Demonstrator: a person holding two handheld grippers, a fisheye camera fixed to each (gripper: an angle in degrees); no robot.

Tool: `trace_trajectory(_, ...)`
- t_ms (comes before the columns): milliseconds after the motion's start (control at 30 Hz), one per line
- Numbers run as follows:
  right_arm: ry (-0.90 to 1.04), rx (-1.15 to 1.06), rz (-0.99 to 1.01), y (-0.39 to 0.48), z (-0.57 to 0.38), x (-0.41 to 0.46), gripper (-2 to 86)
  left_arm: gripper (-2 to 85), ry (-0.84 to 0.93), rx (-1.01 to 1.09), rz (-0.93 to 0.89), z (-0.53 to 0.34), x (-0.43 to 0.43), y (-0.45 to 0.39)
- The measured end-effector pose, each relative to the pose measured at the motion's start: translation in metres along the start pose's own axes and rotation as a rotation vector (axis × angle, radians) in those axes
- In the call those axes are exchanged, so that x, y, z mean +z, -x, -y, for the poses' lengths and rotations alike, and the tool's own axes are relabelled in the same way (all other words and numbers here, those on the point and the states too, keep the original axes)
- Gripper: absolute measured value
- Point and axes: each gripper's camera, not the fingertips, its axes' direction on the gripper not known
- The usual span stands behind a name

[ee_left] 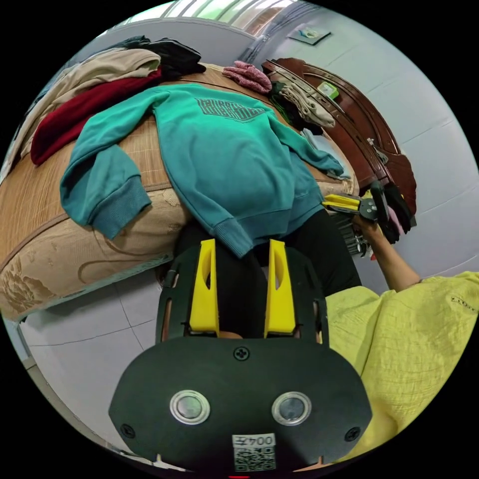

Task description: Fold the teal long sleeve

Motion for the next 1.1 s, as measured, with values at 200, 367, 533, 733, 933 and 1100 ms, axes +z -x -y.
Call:
trace_trajectory(200, -0.006, -0.019, -0.015, 0.028, 0.022, -0.003, 3.8, 16.2, 0.056, 0.091, 0.093, 0.002, 0.015, -0.028)
trace_trajectory(367, -0.088, 0.040, -0.013, 0.028, 0.033, -0.038, 3.1, 16.7, 0.080, 0.118, 0.135, 0.011, 0.029, -0.041)
trace_trajectory(533, -0.188, 0.159, 0.031, 0.001, 0.036, -0.087, 2.6, 16.1, 0.117, 0.139, 0.170, 0.023, 0.044, -0.046)
trace_trajectory(733, -0.266, 0.244, 0.129, -0.030, 0.041, -0.131, 2.3, 7.1, 0.195, 0.132, 0.220, 0.034, 0.061, -0.046)
trace_trajectory(933, -0.290, 0.190, 0.058, -0.045, 0.080, -0.195, 1.7, 2.4, 0.137, 0.123, 0.178, 0.046, 0.028, -0.032)
trace_trajectory(1100, -0.271, 0.170, -0.021, -0.075, 0.099, -0.258, 1.4, 1.8, 0.028, 0.094, 0.145, 0.055, -0.054, -0.001)
